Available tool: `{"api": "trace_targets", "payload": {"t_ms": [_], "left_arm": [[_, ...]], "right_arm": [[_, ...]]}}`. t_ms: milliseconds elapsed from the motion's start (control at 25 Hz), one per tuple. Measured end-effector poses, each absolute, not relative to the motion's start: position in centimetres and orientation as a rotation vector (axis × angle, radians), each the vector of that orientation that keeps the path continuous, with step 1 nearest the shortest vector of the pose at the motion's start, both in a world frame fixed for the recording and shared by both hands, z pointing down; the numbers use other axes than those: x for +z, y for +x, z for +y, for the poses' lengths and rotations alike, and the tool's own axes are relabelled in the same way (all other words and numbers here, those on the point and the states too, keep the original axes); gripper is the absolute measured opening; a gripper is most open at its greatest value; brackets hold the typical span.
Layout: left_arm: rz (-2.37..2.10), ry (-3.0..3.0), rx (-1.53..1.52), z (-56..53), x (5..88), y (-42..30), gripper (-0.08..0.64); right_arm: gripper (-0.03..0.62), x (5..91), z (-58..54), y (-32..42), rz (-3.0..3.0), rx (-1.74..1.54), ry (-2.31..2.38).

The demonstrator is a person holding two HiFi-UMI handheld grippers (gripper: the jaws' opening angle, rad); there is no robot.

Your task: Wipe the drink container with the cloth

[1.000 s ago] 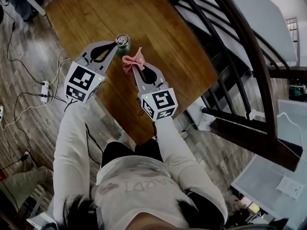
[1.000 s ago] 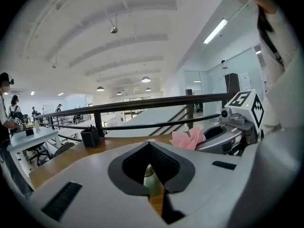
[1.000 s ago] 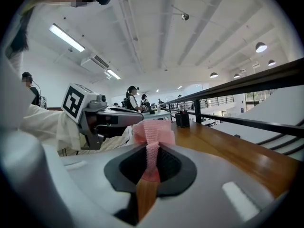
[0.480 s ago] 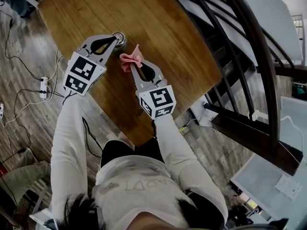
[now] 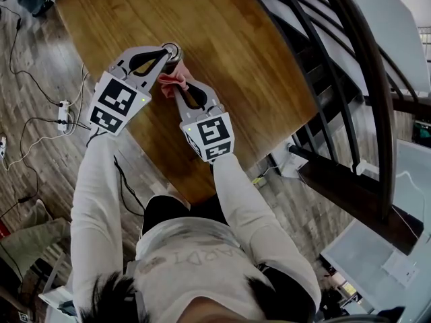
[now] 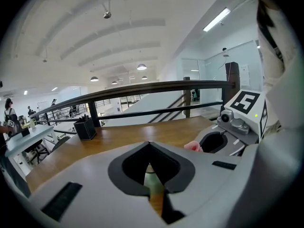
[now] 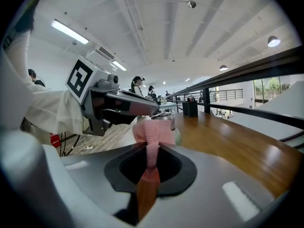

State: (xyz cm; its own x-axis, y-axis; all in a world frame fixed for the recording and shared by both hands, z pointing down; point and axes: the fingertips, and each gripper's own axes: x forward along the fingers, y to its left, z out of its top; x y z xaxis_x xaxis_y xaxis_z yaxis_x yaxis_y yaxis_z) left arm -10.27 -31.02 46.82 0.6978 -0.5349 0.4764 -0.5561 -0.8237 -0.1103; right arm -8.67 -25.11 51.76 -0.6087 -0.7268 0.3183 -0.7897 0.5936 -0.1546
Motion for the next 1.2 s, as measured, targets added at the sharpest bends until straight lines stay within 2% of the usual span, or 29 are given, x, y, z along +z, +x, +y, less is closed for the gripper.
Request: {"api": "trace_targets", "payload": {"t_ms": [440,1200], "left_arm": [[-0.897,2.831,0.734,-31.1,47.0,-9.9,0.000],[-0.910,2.839,0.771,-31.3,46.9,-9.5,0.000]], "right_arm": [[0.041,52.8,-27.7,-10.3,-2.615,0.402,1.193],[0.041,53.8,-29.9,-6.0,-2.553,0.455,1.270]]}}
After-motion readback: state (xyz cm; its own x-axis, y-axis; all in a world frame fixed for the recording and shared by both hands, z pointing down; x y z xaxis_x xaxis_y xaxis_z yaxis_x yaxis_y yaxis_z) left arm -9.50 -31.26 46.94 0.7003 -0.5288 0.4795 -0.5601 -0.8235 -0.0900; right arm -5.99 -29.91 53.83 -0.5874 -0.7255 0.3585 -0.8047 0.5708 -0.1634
